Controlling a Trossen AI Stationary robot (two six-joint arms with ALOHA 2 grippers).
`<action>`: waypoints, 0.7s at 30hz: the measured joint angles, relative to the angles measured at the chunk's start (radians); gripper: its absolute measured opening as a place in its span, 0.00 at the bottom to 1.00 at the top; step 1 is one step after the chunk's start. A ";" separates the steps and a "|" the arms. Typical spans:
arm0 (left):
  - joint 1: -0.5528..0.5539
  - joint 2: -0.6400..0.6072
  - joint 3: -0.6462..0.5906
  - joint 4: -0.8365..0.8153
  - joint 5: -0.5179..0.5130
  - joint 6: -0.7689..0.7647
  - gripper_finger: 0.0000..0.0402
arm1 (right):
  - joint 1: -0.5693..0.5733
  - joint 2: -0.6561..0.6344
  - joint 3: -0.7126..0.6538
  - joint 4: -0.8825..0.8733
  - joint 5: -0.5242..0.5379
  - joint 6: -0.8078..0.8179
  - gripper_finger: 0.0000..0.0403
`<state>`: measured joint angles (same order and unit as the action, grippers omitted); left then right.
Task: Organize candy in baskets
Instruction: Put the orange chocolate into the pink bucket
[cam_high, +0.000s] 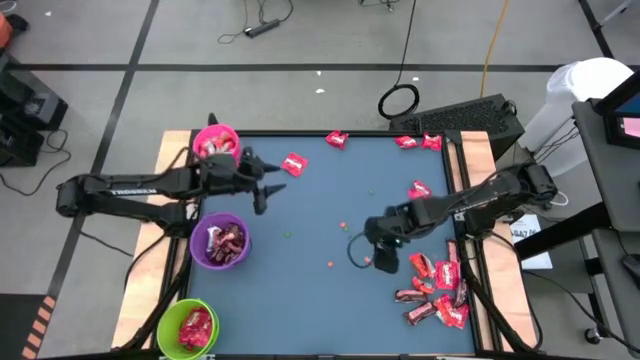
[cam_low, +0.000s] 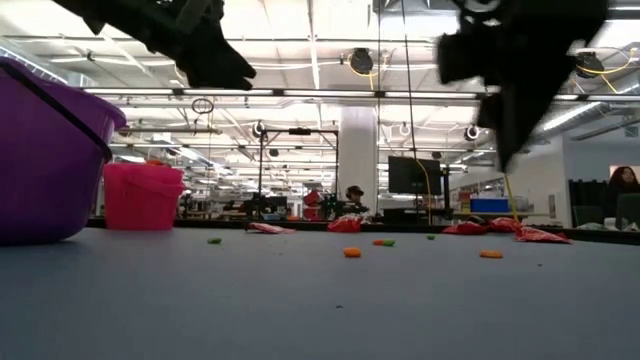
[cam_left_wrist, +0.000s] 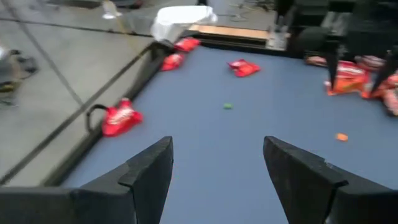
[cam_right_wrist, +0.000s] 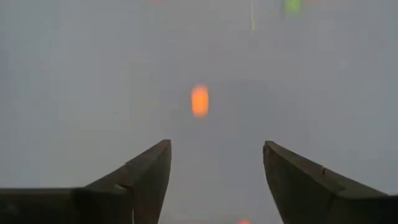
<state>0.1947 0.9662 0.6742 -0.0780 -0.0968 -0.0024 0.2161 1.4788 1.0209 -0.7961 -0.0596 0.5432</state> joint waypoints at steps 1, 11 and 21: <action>-0.018 0.010 -0.014 0.032 0.000 -0.014 0.64 | 0.018 0.000 -0.007 -0.039 -0.005 0.055 0.60; -0.130 0.144 -0.049 0.243 -0.002 -0.008 0.64 | 0.170 0.002 -0.091 -0.247 -0.140 0.539 0.54; -0.145 0.171 -0.048 0.243 -0.006 0.017 0.64 | 0.269 0.003 -0.185 -0.170 -0.226 0.781 0.43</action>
<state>0.0498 1.1374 0.6262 0.1646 -0.1028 0.0143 0.4854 1.4815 0.8363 -0.9665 -0.2855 1.3237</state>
